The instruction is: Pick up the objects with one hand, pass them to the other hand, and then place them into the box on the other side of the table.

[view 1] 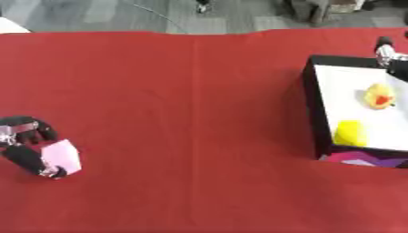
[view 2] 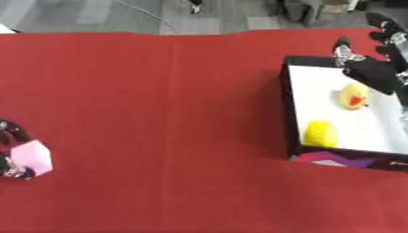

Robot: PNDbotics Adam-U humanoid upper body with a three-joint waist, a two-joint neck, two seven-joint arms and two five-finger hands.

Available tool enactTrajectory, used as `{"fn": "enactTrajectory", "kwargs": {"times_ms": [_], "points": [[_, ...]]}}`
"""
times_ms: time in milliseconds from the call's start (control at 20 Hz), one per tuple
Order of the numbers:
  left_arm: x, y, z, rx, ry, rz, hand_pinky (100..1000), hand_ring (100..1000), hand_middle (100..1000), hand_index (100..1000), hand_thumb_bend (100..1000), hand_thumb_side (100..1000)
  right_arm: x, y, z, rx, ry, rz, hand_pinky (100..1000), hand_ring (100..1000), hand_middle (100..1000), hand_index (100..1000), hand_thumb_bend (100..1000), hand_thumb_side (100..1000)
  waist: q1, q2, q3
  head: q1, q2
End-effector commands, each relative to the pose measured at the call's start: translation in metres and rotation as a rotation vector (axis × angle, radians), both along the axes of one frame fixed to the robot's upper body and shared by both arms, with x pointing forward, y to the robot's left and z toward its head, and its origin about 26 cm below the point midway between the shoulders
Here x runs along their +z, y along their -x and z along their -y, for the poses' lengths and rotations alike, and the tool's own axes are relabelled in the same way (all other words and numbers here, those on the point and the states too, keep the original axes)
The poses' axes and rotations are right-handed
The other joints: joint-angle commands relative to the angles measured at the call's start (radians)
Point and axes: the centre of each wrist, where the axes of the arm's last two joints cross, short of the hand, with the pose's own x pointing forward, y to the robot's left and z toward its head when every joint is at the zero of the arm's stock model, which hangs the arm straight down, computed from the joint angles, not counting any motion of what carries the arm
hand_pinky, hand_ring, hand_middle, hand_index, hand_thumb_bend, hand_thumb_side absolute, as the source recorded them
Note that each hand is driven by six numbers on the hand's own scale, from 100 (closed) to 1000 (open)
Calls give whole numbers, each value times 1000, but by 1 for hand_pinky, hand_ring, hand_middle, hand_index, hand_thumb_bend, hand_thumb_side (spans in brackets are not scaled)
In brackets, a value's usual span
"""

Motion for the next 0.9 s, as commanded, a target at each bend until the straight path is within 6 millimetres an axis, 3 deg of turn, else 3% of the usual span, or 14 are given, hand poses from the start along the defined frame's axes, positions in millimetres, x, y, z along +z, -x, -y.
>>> {"fn": "enactTrajectory", "kwargs": {"times_ms": [50,250,550,750,900], "points": [[8,-1,-4,98,2,-91,854,810,792,812,516,226,8,3,2,1,14,23,1000,1000,1000,1000,100,472,2,-19,-2,4,-5],[6,-2,-3,100,4,-93,847,803,777,786,431,201,7,4,2,-1,12,21,1000,1000,1000,1000,100,472,1,-19,-1,7,-5],[9,1,-1,89,21,-85,811,761,700,674,259,171,7,5,2,0,13,24,1000,1000,1000,1000,100,470,1,-19,0,6,-4],[32,10,10,61,35,12,762,719,644,621,100,131,10,6,1,9,14,35,1000,1000,1000,1000,100,467,0,-21,3,3,-4],[58,21,23,37,52,143,737,689,611,606,100,123,14,7,-3,31,14,51,1000,1000,1000,1000,100,465,-1,-24,7,-5,-4]]}}
